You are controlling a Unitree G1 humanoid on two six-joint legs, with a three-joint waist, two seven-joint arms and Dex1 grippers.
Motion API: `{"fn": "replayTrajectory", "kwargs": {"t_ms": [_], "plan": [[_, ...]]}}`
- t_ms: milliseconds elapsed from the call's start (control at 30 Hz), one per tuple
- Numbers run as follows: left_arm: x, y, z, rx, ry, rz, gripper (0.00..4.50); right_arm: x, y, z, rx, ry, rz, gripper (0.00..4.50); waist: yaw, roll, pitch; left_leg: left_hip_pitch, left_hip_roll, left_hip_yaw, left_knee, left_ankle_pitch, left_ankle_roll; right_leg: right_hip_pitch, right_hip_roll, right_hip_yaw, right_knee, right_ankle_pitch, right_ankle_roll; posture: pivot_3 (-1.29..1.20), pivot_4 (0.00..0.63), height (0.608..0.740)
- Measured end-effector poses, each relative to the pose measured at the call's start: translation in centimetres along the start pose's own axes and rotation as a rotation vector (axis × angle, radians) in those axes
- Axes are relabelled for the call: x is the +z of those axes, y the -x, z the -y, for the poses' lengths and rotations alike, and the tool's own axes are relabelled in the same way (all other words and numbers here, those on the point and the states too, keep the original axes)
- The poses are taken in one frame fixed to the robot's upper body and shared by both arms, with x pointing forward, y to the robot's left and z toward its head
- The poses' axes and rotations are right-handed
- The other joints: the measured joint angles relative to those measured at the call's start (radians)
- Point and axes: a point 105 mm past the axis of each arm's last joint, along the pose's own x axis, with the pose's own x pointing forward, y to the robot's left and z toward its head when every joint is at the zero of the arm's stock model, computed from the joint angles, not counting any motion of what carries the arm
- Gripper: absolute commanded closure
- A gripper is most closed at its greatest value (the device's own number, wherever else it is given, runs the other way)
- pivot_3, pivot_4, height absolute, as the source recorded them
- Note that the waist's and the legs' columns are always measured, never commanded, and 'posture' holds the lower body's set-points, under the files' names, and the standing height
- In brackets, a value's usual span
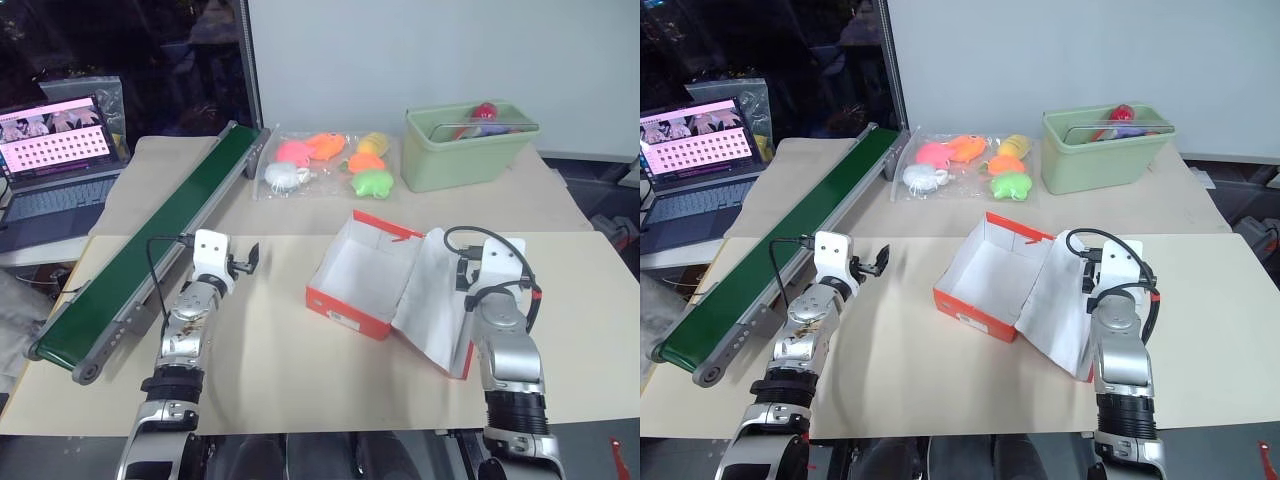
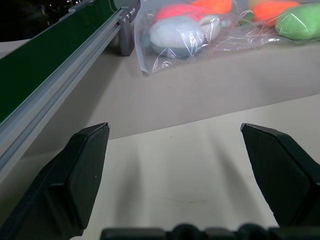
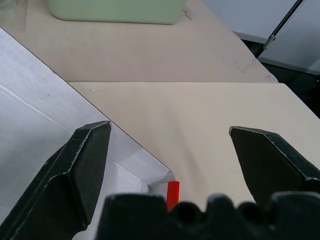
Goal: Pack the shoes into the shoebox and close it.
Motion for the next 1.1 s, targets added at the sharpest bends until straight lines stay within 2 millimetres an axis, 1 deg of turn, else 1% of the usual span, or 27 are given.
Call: {"fn": "replayTrajectory", "kwargs": {"t_ms": [67, 100, 133, 167, 200, 233, 267, 300, 333, 367, 400, 433, 467, 500, 567, 633, 667, 700, 733, 767, 800, 833, 867, 900, 967, 1000, 1100], "plan": [[0.0, 0.0, -0.1, 0.004, -0.001, -0.001, 0.0, 0.2, 0.0, -0.4, 0.02, -0.005, 0.003, 0.06, -0.001, 0.0, 0.0, 0.0, 0.0, 0.0, 0.0, 0.0, 0.0, 0.0, 0.0, 0.0, 0.0, 0.0, 0.0, 0.0, 0.15, 0.729], [-0.1, 0.2, -0.5, 0.02, -0.005, -0.005, 0.0, 0.9, -0.2, -1.5, 0.074, -0.028, 0.017, 0.06, -0.009, 0.0, 0.0, 0.0, 0.0, 0.001, 0.0, 0.0, 0.0, -0.001, 0.0, 0.002, 0.001, 0.0, 0.0, 0.0, 0.15, 0.729], [-0.3, 0.4, -1.0, 0.037, -0.008, -0.01, 0.0, 3.1, -0.2, -3.5, 0.18, -0.066, 0.067, 0.06, -0.023, 0.001, 0.001, 0.0, 0.001, 0.003, 0.0, 0.0, 0.0, -0.003, 0.0, 0.004, 0.001, 0.002, -0.001, 0.0, 0.15, 0.729], [-0.4, 0.5, -1.1, 0.042, -0.007, -0.009, 0.0, 5.8, 0.2, -5.8, 0.314, -0.106, 0.136, 0.06, -0.035, 0.001, 0.002, 0.001, 0.001, 0.003, 0.0, 0.0, 0.0, -0.002, 0.001, 0.004, 0.002, 0.002, -0.001, 0.0, 0.15, 0.729], [-0.2, 0.6, -1.0, 0.039, -0.009, -0.002, 0.0, 9.0, 1.3, -8.1, 0.458, -0.131, 0.226, 0.06, -0.041, 0.001, 0.001, 0.002, 0.002, 0.002, 0.0, 0.0, 0.0, -0.002, 0.003, 0.004, 0.002, 0.002, -0.001, 0.0, 0.15, 0.729], [0.0, 0.6, -0.9, 0.035, -0.01, 0.007, 0.0, 12.9, 3.8, -10.7, 0.641, -0.138, 0.351, 0.06, -0.04, 0.001, 0.001, 0.002, 0.004, -0.002, 0.0, 0.0, 0.0, -0.001, 0.005, 0.0, 0.002, 0.002, -0.001, 0.0, 0.15, 0.729], [0.1, 0.7, -0.8, 0.035, -0.012, 0.012, 0.0, 14.6, 5.7, -12.1, 0.767, -0.126, 0.417, 0.06, -0.035, 0.001, 0.001, 0.002, 0.005, -0.003, -0.001, 0.0, 0.0, 0.0, 0.006, -0.002, 0.002, 0.001, -0.001, 0.0, 0.15, 0.729], [0.2, 0.8, -0.9, 0.036, -0.013, 0.016, 0.0, 15.3, 8.1, -13.8, 0.93, -0.097, 0.455, 0.06, -0.028, -0.001, 0.0, 0.002, 0.006, -0.005, -0.001, 0.0, 0.0, 0.0, 0.006, -0.004, 0.002, 0.001, -0.001, 0.0, 0.15, 0.729], [0.1, 1.0, -1.0, 0.042, -0.014, 0.016, 0.0, 14.8, 10.3, -15.3, 1.098, -0.05, 0.455, 0.06, -0.017, -0.001, 0.0, 0.001, 0.006, -0.007, -0.002, 0.0, 0.0, 0.001, 0.006, -0.006, 0.002, 0.001, 0.0, 0.0, 0.15, 0.729], [0.0, 1.2, -1.2, 0.05, -0.012, 0.012, 0.0, 13.0, 12.1, -16.7, 1.252, -0.005, 0.4, 0.06, -0.006, -0.001, 0.0, -0.001, 0.005, -0.007, -0.002, 0.0, 0.0, 0.0, 0.005, -0.006, 0.002, 0.001, 0.0, 0.0, 0.15, 0.729], [-0.1, 1.4, -1.5, 0.056, -0.013, 0.01, 0.0, 11.0, 13.3, -17.6, 1.366, 0.042, 0.332, 0.06, 0.0, -0.001, 0.0, -0.003, 0.003, -0.007, -0.001, 0.0, 0.0, 0.0, 0.003, -0.006, 0.002, 0.001, -0.001, 0.0, 0.15, 0.729], [-0.1, 1.8, -1.7, 0.06, -0.017, 0.011, 0.0, 9.2, 14.1, -18.0, 1.449, 0.093, 0.271, 0.06, 0.005, -0.002, 0.0, -0.006, 0.001, -0.007, 0.001, 0.0, 0.0, -0.002, 0.0, -0.006, 0.002, 0.001, 0.0, 0.0, 0.15, 0.729], [0.0, 2.1, -2.1, 0.063, -0.019, 0.012, 0.0, 7.8, 14.7, -18.1, 1.507, 0.134, 0.223, 0.06, 0.006, -0.002, 0.0, -0.007, 0.0, -0.006, 0.002, 0.0, 0.0, -0.002, -0.001, -0.006, 0.002, 0.001, 0.0, 0.0, 0.15, 0.729], [0.4, 2.6, -2.6, 0.063, -0.011, 0.024, 0.0, 6.9, 15.2, -18.2, 1.56, 0.159, 0.189, 0.06, 0.005, -0.002, 0.0, -0.007, 0.0, -0.005, 0.004, 0.0, 0.0, -0.002, -0.002, -0.005, 0.001, 0.002, 0.001, 0.0, 0.15, 0.729], [1.5, 3.8, -3.7, 0.045, -0.003, 0.05, 0.0, 6.6, 15.6, -18.3, 1.598, 0.168, 0.176, 0.06, 0.0, -0.003, 0.0, -0.006, 0.0, -0.005, 0.005, 0.0, 0.0, -0.001, -0.002, -0.005, -0.003, 0.003, 0.002, 0.0, 0.15, 0.729], [3.3, 6.1, -5.6, 0.022, -0.023, 0.091, 0.0, 6.7, 15.6, -18.4, 1.606, 0.164, 0.174, 0.06, -0.01, -0.003, 0.001, -0.004, 0.003, -0.004, 0.005, 0.0, 0.0, -0.002, 0.0, -0.004, -0.001, 0.002, 0.0, 0.0, 0.15, 0.729], [3.8, 7.2, -6.5, 0.017, -0.043, 0.091, 0.0, 6.6, 15.5, -18.4, 1.605, 0.162, 0.171, 0.06, -0.013, -0.003, 0.001, -0.003, 0.004, -0.003, 0.004, 0.0, 0.0, -0.002, 0.001, -0.004, -0.001, 0.002, -0.001, 0.0, 0.15, 0.729], [4.5, 8.8, -8.4, 0.034, -0.075, 0.082, 0.0, 6.5, 15.4, -18.5, 1.603, 0.158, 0.162, 0.06, -0.018, -0.003, 0.001, 0.0, 0.004, -0.003, 0.001, 0.0, 0.0, -0.002, 0.002, -0.004, 0.001, 0.0, -0.003, 0.0, 0.15, 0.729], [4.9, 9.9, -9.6, 0.05, -0.102, 0.071, 0.0, 6.4, 15.3, -18.5, 1.601, 0.155, 0.158, 0.06, -0.02, -0.004, 0.001, 0.0, 0.005, -0.003, 0.0, 0.0, 0.0, -0.002, 0.003, -0.004, 0.001, 0.0, -0.004, 0.0, 0.15, 0.729], [5.8, 11.5, -11.6, 0.092, -0.138, 0.062, 0.0, 6.3, 15.3, -18.5, 1.601, 0.153, 0.154, 0.06, -0.02, -0.003, 0.001, 0.001, 0.005, -0.003, -0.001, 0.0, 0.0, -0.002, 0.003, -0.004, 0.002, -0.001, -0.005, 0.0, 0.15, 0.729], [6.2, 12.5, -12.7, 0.114, -0.156, 0.054, 0.0, 6.3, 15.3, -18.5, 1.603, 0.149, 0.153, 0.06, -0.019, -0.003, 0.001, 0.002, 0.005, -0.003, -0.001, 0.0, 0.0, -0.002, 0.003, -0.004, 0.002, -0.001, -0.005, 0.0, 0.15, 0.729], [6.4, 14.2, -14.4, 0.141, -0.188, 0.019, 0.0, 6.4, 15.6, -18.7, 1.612, 0.138, 0.157, 0.06, -0.021, -0.004, 0.001, 0.002, 0.006, -0.003, -0.001, 0.0, 0.0, -0.002, 0.004, -0.004, 0.002, -0.001, -0.005, 0.0, 0.15, 0.729], [6.3, 15.5, -15.7, 0.162, -0.203, -0.017, 0.0, 6.4, 15.8, -18.8, 1.616, 0.131, 0.157, 0.06, -0.024, -0.004, 0.001, 0.002, 0.005, -0.002, -0.001, 0.0, 0.0, -0.002, 0.003, -0.004, 0.002, -0.002, -0.005, 0.0, 0.15, 0.729], [6.3, 16.3, -16.5, 0.179, -0.211, -0.037, 0.0, 6.3, 15.8, -18.8, 1.616, 0.128, 0.152, 0.06, -0.023, -0.004, 0.001, 0.002, 0.005, -0.002, -0.001, 0.0, 0.0, -0.002, 0.002, -0.004, 0.002, -0.002, -0.005, 0.0, 0.15, 0.729], [5.8, 18.0, -17.8, 0.178, -0.215, -0.087, 0.0, 6.2, 16.0, -19.1, 1.621, 0.117, 0.143, 0.06, -0.019, -0.004, 0.001, 0.002, 0.004, -0.001, -0.001, 0.0, 0.0, -0.001, 0.001, -0.004, 0.001, -0.002, -0.005, 0.0, 0.15, 0.729], [4.7, 19.0, -18.4, 0.16, -0.201, -0.146, 0.0, 6.2, 16.1, -19.2, 1.623, 0.11, 0.141, 0.06, -0.018, -0.004, 0.001, 0.003, 0.003, -0.001, -0.001, 0.0, 0.0, -0.001, 0.001, -0.004, 0.001, -0.002, -0.005, 0.0, 0.15, 0.729], [2.5, 19.9, -18.8, 0.118, -0.124, -0.216, 0.0, 6.0, 16.1, -19.3, 1.612, 0.106, 0.124, 0.06, -0.005, -0.006, 0.001, 0.003, 0.004, 0.0, -0.001, 0.0, 0.0, -0.001, 0.0, -0.005, 0.002, -0.002, -0.005, 0.0, 0.15, 0.729]]}}
